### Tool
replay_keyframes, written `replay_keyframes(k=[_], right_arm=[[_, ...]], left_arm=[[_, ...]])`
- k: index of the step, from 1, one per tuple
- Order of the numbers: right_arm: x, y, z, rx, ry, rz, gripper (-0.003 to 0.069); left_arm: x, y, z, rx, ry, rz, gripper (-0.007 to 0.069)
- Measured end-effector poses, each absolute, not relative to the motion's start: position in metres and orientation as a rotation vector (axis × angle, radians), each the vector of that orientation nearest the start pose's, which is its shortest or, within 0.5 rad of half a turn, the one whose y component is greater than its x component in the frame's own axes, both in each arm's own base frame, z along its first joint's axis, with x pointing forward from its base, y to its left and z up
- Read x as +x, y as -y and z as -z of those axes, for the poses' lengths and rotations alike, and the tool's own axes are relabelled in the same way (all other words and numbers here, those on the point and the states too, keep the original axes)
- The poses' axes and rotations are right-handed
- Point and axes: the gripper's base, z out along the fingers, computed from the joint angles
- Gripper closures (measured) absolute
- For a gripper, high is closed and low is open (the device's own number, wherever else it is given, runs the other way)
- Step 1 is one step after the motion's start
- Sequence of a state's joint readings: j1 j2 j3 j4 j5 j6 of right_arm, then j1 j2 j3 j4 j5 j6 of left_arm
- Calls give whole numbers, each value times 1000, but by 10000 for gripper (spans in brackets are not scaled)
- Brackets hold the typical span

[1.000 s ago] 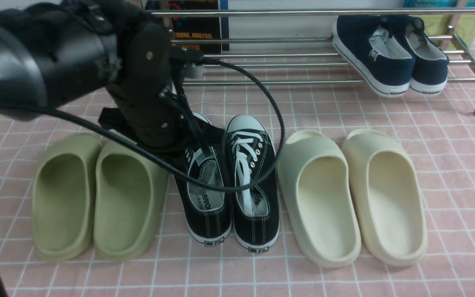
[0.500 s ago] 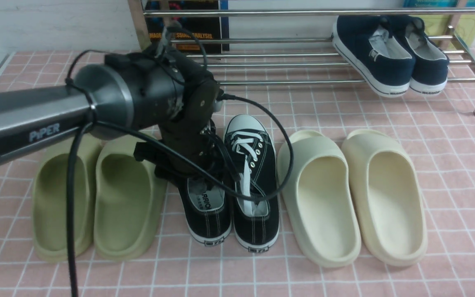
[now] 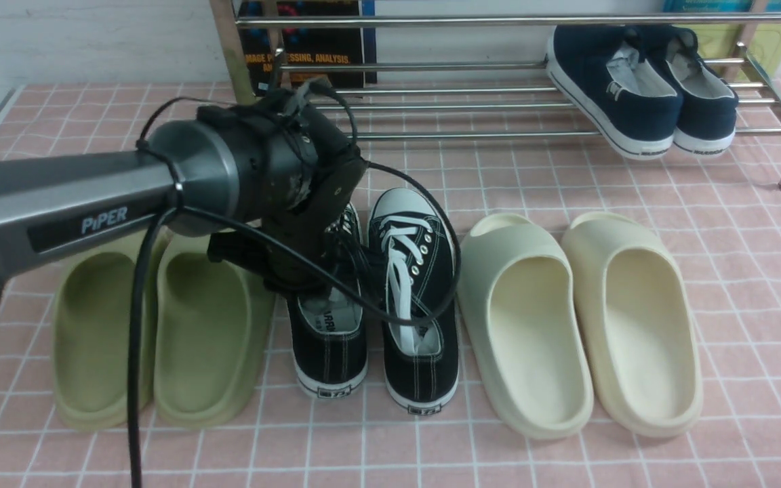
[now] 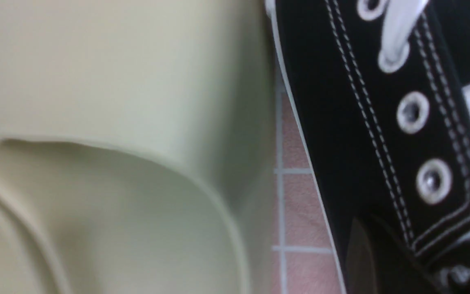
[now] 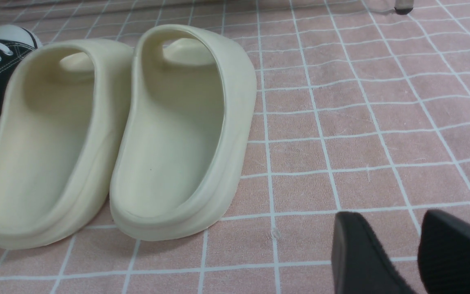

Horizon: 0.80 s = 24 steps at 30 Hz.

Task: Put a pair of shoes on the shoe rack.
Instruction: Use the left arm to grab the shoe closest to it, then use the left arm to put a shoe into the shoe rack

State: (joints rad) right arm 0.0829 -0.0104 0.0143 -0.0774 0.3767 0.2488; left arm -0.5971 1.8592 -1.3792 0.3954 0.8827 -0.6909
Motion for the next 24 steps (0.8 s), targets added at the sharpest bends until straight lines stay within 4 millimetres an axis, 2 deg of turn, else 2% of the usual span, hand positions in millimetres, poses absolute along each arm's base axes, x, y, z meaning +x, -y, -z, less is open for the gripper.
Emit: replay_keyframes(k=[1,3,5,6,7,8,9,12,14,15,17,18,20,24], right_arm=[[52,-2,-175,107,-1863,-153,421],[52,-2,-175,107,-1863,-153,421],[52,-2,-175,107,-1863,-153,421],[52,-2,-175,107,-1863,-153,421],[52,-2,-175,107,-1863,-153,421],[52,-2,-175,107,-1863,-153,421],[52,-2,-175,107,-1863,-153,421],[52,-2,-175,107,-1863,-153,421],[52,-2,-175,107,-1863,-153,421],[52,-2,-175,107,-1863,-153,421],[52,-2,-175,107,-1863,-153,421],[52,-2,-175,107,-1863,-153,421],[52,-2,-175,107,-1863,-153,421],[52,-2,-175,107,-1863,-153,421]], left_arm=[[334,194,-228,158,-2692,-131,606],[326,188,-253,167,-2646,-111,605],[323,185,-266,168,-2620,-102,605],[321,182,-284,178,-2578,-94,605],[321,182,-294,186,-2553,-89,605],[320,181,-297,193,-2548,-90,605],[323,183,-307,208,-2516,-79,605],[336,189,-322,234,-2461,-64,605],[348,190,-328,212,-2441,-48,605],[350,191,-326,211,-2445,-50,605],[373,190,-324,164,-2434,-42,605],[373,189,-326,159,-2428,-39,605],[395,190,-319,132,-2416,-40,605],[415,197,-317,108,-2352,12,603]])
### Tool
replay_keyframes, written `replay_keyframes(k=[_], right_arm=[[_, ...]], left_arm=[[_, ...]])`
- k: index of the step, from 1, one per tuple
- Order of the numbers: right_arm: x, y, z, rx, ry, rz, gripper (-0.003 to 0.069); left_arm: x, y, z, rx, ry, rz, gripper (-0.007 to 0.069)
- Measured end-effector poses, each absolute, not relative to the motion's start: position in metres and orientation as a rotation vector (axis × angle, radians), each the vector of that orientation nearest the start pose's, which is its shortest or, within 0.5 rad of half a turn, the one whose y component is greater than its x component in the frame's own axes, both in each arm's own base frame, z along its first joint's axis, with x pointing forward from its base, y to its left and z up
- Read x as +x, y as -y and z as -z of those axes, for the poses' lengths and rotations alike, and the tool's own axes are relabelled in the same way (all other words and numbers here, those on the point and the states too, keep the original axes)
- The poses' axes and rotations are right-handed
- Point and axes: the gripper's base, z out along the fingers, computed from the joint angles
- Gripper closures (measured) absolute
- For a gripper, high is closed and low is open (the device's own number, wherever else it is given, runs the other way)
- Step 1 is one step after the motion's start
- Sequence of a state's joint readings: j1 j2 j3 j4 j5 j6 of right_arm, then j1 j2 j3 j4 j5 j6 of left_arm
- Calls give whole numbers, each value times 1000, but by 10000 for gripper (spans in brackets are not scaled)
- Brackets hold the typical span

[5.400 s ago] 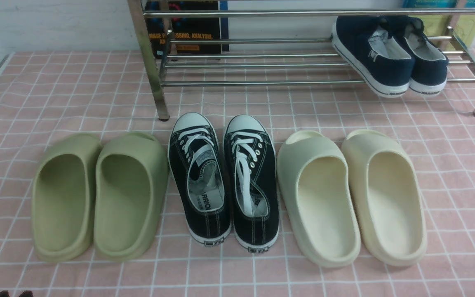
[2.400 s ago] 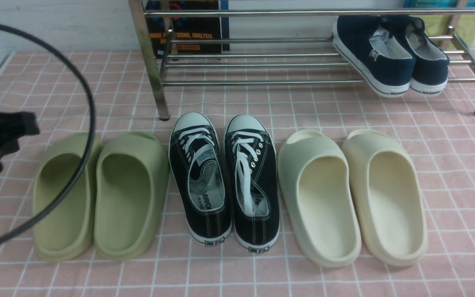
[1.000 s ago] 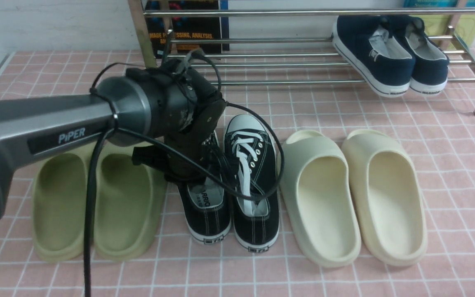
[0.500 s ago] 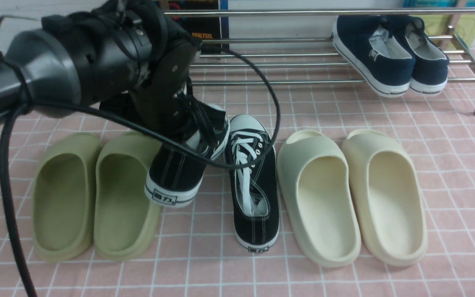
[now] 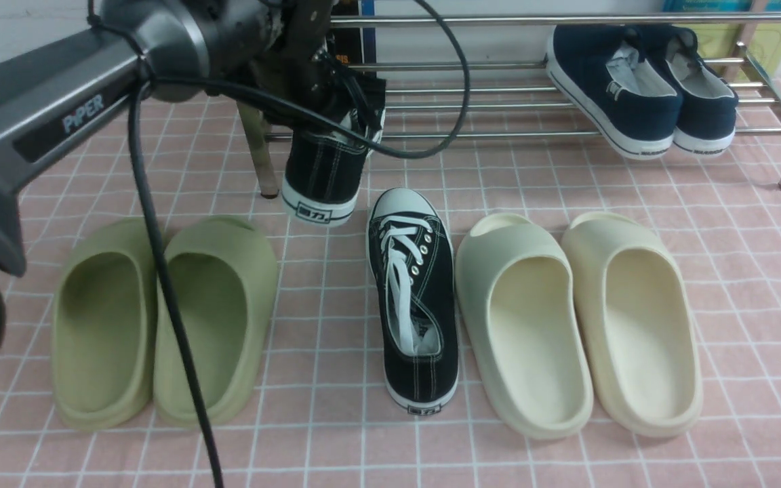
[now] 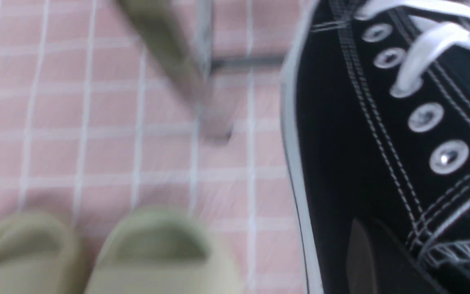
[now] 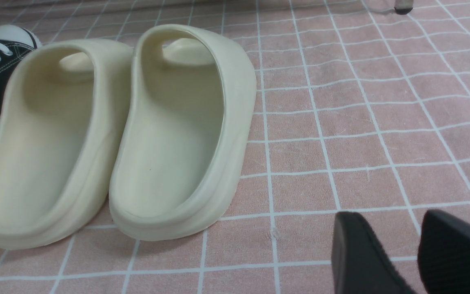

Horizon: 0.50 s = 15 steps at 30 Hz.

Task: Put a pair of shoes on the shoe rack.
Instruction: Use the left arm to put a shoe into the shoe rack

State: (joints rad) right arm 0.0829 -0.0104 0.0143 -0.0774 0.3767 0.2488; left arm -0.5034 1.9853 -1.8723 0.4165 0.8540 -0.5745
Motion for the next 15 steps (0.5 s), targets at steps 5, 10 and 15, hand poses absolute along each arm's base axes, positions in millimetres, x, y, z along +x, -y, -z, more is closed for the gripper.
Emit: replay_keyframes(k=[5,10,15], right_arm=[[52,-2,-175,107,-1863,-153,421],[52,-2,-175,107,-1863,-153,421],[52,-2,-175,107,-1863,-153,421]], left_arm=[[436,209,-315,69,-2223,120,601],[453,218,-300,69,-2130,147,601],[464,222,-281,33,-2096,152,598]])
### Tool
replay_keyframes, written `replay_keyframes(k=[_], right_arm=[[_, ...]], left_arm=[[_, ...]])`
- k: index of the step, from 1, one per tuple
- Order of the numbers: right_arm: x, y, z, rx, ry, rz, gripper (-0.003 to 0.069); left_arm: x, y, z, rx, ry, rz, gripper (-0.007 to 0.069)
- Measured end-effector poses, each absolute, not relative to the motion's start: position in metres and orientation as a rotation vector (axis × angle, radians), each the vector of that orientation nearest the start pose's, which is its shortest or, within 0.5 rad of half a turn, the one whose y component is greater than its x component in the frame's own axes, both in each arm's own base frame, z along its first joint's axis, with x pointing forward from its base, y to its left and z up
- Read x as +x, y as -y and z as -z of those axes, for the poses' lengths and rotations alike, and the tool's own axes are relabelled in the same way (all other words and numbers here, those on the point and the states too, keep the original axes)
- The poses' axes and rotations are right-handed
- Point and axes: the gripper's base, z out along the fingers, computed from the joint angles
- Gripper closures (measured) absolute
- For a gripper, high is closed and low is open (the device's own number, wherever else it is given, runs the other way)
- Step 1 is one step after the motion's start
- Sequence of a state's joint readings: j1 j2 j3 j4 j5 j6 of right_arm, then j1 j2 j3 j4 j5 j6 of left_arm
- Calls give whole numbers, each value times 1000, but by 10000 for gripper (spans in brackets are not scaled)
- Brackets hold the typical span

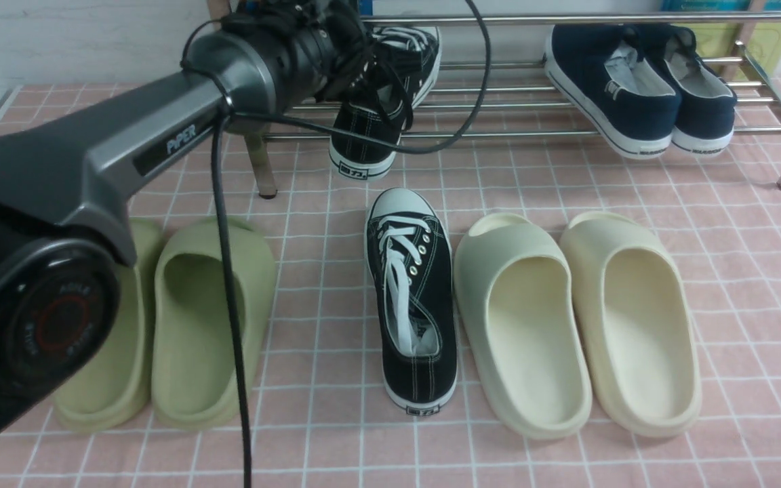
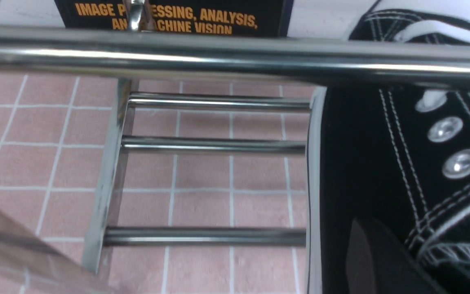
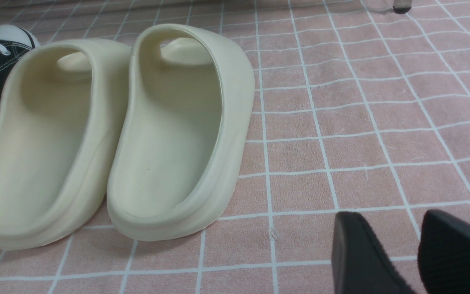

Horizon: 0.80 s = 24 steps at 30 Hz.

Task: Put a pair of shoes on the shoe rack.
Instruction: Use the left arm to put a shoe into the shoe rack

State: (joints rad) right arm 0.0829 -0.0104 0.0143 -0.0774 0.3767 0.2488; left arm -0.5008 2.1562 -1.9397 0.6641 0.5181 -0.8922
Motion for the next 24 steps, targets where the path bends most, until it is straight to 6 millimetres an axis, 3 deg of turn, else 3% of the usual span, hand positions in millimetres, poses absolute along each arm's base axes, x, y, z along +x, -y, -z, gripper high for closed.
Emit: replay_keyframes(k=[9,14,17,24], right_arm=[[52,-2,-175,107,-1863,-153,421],[52,-2,-175,107,-1863,-153,421],[52,-2,-175,107,-1863,-153,421],[52,-2,-175,107,-1863,-153,421]], left_arm=[[474,221,-273,35,-2007,87,592],[480,223,-259,-21,-2005,106,571],[483,224,-248,-38,-2020,116,505],[474,222,-266,-56,-2062,146,288]])
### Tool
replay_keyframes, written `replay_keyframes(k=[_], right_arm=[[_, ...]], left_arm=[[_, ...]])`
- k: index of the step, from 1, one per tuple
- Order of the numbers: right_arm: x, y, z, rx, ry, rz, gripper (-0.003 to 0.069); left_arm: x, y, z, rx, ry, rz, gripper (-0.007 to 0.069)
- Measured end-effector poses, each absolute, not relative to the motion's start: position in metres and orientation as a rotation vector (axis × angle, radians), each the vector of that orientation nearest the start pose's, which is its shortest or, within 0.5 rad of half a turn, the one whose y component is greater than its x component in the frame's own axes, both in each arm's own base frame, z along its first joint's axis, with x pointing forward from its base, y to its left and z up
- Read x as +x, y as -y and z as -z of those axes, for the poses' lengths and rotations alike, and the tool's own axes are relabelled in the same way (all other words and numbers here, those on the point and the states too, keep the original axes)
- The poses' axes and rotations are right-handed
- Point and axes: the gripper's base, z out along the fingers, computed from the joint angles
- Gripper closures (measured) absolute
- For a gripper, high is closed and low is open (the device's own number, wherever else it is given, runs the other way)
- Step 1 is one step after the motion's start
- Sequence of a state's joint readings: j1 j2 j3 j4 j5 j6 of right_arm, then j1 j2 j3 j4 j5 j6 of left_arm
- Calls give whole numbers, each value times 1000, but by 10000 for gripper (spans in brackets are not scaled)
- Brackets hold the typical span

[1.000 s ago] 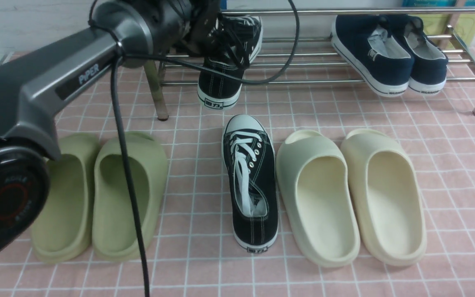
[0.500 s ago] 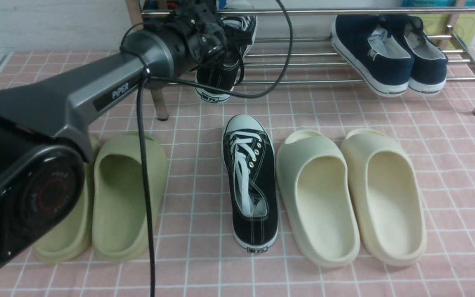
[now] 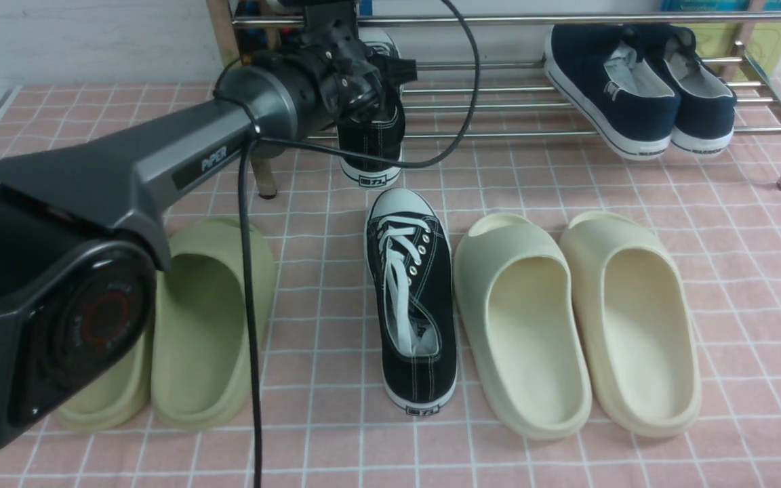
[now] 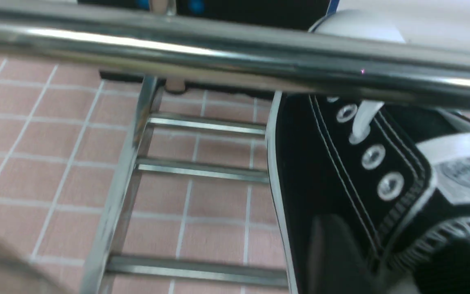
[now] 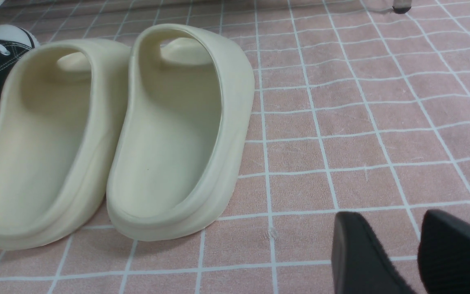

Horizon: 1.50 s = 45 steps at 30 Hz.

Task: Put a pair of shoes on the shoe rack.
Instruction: Use the left arm to put a shoe into the shoe rack, then use the left arm to grab the shoe closest to it

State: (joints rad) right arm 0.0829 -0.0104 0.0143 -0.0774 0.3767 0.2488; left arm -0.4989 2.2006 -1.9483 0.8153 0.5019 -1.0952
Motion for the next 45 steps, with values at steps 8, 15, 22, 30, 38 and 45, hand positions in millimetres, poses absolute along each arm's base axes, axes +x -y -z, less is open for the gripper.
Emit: replay_keyframes(k=[8,15,22,30,38,45], right_arm=[[52,-2,-175,107,-1863,-153,421],[52,-2,-175,107,-1863,-153,421],[52,-2,-175,107,-1863,-153,421],[52,-2,-175,107,-1863,-153,421],[52,-2,-175,107,-1863,-153,421],[52,-2,-175,107,-1863,-153,421]], left_arm=[[429,211,-322,160,-2285,144,348],[416,224,-291,437,-2528,219,589],[435,232,-246,411,-2545,196,622],[447,236,-254,320,-2383,190,622],[448,236,-259,268,-2344,200,621],[392,237,-344,471,-2286,89,620]])
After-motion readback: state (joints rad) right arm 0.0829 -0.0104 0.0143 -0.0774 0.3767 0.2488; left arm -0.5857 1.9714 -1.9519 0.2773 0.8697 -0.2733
